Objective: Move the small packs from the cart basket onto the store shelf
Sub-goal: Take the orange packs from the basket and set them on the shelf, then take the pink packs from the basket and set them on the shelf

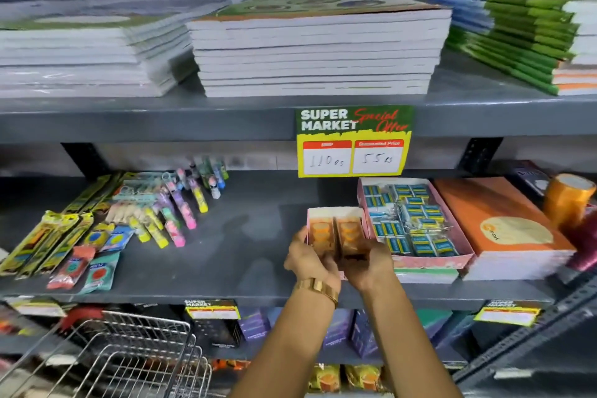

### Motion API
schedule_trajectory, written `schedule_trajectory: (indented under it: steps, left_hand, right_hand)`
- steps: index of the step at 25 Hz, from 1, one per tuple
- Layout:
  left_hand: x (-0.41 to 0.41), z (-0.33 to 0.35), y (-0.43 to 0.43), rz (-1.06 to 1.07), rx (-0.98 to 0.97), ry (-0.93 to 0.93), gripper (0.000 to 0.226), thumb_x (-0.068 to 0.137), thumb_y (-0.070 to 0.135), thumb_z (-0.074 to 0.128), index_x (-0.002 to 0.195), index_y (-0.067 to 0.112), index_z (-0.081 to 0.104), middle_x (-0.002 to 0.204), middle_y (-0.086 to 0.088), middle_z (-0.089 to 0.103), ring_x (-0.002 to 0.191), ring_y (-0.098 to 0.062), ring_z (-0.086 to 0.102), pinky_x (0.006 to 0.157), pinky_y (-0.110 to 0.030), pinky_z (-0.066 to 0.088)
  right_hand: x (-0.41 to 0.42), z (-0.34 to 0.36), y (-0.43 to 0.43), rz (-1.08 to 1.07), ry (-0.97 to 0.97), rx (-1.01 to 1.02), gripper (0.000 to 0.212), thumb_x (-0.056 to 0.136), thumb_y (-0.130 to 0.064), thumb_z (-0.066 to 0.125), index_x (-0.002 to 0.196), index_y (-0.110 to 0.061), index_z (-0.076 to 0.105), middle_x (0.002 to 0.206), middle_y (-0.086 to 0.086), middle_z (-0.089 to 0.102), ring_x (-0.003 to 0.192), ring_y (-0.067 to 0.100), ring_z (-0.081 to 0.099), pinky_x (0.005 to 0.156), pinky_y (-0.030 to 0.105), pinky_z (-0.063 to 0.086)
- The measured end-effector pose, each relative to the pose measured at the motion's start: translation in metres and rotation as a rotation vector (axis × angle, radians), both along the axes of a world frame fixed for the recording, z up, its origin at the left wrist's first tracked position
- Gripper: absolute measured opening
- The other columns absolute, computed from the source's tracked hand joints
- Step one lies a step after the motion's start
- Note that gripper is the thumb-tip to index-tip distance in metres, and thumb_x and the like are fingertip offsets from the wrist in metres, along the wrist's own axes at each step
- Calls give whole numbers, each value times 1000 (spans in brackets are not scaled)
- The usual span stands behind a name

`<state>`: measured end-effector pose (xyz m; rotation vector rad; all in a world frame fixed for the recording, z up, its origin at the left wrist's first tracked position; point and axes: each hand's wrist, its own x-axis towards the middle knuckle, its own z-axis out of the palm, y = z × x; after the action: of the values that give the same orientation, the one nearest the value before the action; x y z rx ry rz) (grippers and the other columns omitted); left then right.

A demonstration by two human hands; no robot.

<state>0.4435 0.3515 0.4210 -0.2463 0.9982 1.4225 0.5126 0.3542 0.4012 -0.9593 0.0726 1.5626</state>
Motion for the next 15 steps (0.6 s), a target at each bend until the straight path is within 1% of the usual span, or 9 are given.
schedule_trajectory:
  steps: [2,3,4,6,8,9,10,12,15]
  left_hand:
    - [-6,0,-10,-40,30,18,23,91,14,52,71,10,63,71,-10,64,67,-25,58,70,-33,53]
    - [-13,0,-16,-64,28,29,32,92,12,51,62,13,64,58,-7,63,57,-21,56,59,-28,50]
    - [-23,1,-24,-82,26,45,35,92,11,52,60,14,64,57,-6,61,55,-19,55,54,-27,47]
    - [-50,-6,-46,-100,38,33,20,94,12,52,75,15,59,78,-10,58,73,-21,57,63,-27,47]
    - [-83,-18,-73,-70,71,30,9,95,16,50,91,14,58,89,-10,65,87,-24,61,70,-28,51]
    - [-105,-29,-88,-28,77,64,10,95,17,50,94,15,59,81,-7,69,83,-23,64,68,-28,54]
    - [-127,-41,-105,23,74,117,11,94,17,51,93,16,61,66,-2,68,73,-20,66,63,-27,55]
    - [-177,-68,-143,154,8,236,12,93,14,53,87,17,62,45,4,55,49,-13,60,47,-21,49]
    - [-253,-113,-206,323,-191,380,15,93,5,51,85,16,58,36,8,50,30,-3,46,35,-12,36]
  right_hand:
    - [-4,1,-7,5,-20,26,30,93,-1,30,111,-9,53,88,18,57,79,32,56,78,42,45]
    - [-9,2,-15,-6,-34,33,26,93,-2,33,103,-9,55,83,15,55,74,29,54,73,38,44]
    - [-16,3,-24,-17,-46,30,22,93,-3,36,92,-10,57,77,11,53,68,23,52,68,32,42]
    - [-40,1,-45,18,-102,22,18,93,-7,44,81,-14,55,74,5,49,67,16,49,64,23,40]
    - [-71,-5,-67,116,-210,44,14,94,-10,48,99,-14,61,88,2,60,81,15,58,73,22,45]
    - [-92,-11,-78,202,-284,59,20,94,-10,48,108,-16,61,95,1,64,89,16,61,77,23,47]
    - [-115,-18,-90,316,-356,85,22,94,-9,48,109,-17,62,98,0,67,92,16,63,78,25,47]
    - [-164,-31,-115,616,-490,154,19,93,-9,50,98,-20,65,93,0,70,87,14,65,72,26,49]
    - [-236,-63,-151,1086,-649,306,14,93,-14,54,88,-22,65,90,-1,70,81,10,63,73,26,50]
